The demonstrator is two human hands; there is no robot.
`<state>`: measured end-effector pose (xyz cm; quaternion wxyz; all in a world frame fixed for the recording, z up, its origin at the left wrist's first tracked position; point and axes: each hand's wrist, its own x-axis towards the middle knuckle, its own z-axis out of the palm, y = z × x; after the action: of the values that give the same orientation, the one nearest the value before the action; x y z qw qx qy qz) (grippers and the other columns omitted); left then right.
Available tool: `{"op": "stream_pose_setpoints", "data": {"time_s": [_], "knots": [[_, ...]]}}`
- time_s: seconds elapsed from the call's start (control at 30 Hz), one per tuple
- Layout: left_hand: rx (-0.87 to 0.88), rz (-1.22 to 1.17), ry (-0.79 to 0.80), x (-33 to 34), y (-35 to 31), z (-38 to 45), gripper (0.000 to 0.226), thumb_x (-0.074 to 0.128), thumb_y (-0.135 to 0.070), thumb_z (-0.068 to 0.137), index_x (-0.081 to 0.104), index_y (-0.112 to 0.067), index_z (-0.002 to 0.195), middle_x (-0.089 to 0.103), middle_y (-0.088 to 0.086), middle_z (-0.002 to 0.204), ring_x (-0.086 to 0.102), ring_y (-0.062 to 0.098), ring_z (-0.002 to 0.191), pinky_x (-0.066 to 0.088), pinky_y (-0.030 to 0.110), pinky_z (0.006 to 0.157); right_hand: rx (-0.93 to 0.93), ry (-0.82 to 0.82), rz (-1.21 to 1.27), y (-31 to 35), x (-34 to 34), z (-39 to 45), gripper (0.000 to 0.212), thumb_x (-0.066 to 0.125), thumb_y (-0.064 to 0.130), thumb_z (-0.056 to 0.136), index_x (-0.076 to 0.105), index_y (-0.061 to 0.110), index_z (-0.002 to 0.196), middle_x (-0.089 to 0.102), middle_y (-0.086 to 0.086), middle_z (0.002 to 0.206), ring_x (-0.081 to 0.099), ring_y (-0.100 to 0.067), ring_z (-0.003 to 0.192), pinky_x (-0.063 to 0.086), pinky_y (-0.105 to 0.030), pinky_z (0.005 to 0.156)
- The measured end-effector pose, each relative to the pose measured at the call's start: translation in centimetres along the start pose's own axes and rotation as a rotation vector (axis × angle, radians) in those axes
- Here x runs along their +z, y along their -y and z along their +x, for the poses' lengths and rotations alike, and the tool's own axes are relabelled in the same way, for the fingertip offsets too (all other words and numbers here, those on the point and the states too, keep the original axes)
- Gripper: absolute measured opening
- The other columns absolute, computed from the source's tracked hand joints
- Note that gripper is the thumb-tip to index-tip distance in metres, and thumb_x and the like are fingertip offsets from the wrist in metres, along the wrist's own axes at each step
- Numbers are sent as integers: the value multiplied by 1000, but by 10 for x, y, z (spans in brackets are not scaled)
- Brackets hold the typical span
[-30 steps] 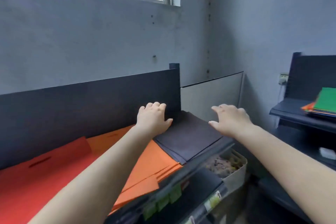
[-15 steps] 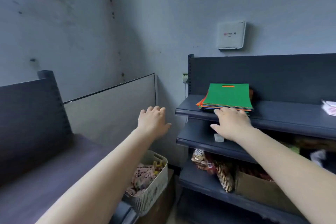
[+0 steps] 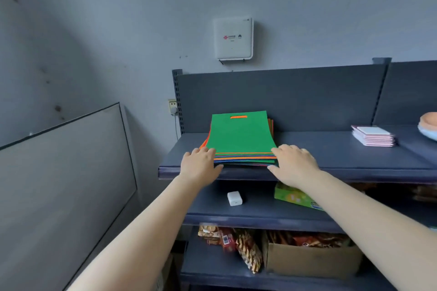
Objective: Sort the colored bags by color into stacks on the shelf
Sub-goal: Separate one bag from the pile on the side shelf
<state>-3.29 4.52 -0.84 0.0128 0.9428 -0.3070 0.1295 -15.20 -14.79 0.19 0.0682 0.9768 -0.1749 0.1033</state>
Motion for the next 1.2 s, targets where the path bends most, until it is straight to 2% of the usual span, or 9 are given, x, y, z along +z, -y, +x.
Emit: {"op": "stream_pose_setpoints", "data": {"time_s": [0.2,0.33,0.43,0.57,0.63,0.7,0.83,1.03,1.2], "knots": [[65,-22,35,47,7,89,47,37,-49,97,45,-16,130,52,3,132,45,26,124,35,38,98,102,73,165,-7,35,84,50,44,46,96,46,16,135,51,-5,130,49,-27,119,43,-36,90],[63,-123,86,78,16,125,45,33,-49,99,52,-14,120,57,6,123,49,26,116,40,34,90,235,143,280,-15,63,127,50,46,45,96,49,10,132,52,-8,130,52,-27,116,44,-33,86],[72,-204,94,95,18,141,46,34,-49,98,55,-13,118,58,6,121,49,24,115,40,33,90,335,165,326,-23,81,150,40,48,45,95,57,7,106,55,-8,115,53,-25,93,40,-28,71],[116,-262,49,108,15,155,48,35,-51,97,54,-17,126,58,3,125,48,21,119,41,32,92,479,107,439,-35,91,170,45,55,45,92,44,10,65,51,-2,75,51,-23,76,33,-28,52],[149,-271,31,112,14,160,48,36,-51,97,53,-19,129,57,1,130,46,20,121,40,31,94,497,95,458,-40,91,174,36,63,39,89,54,8,73,56,-3,78,56,-27,86,37,-27,55],[184,-275,28,116,12,164,50,36,-51,97,49,-21,135,49,-1,142,42,19,129,36,29,100,500,46,500,-44,91,177,28,68,30,87,62,4,96,60,-7,98,57,-30,102,43,-30,72],[212,-348,68,118,11,174,51,36,-51,97,46,-23,138,44,-2,146,39,18,133,35,29,103,471,-120,579,-51,93,176,15,64,18,89,59,5,95,50,-3,90,54,-28,96,41,-32,74],[-23,-386,67,119,36,189,49,47,-55,91,57,-20,123,57,3,128,49,23,118,43,34,88,574,-414,773,-84,102,166,11,55,3,91,60,6,100,63,-14,107,56,-33,79,29,-30,58],[-289,-486,116,120,63,197,63,59,-58,83,50,-15,128,55,5,129,50,26,117,45,38,92,587,-452,965,-97,116,159,23,49,-2,91,61,18,95,67,-12,104,59,-25,83,41,-26,59]]}}
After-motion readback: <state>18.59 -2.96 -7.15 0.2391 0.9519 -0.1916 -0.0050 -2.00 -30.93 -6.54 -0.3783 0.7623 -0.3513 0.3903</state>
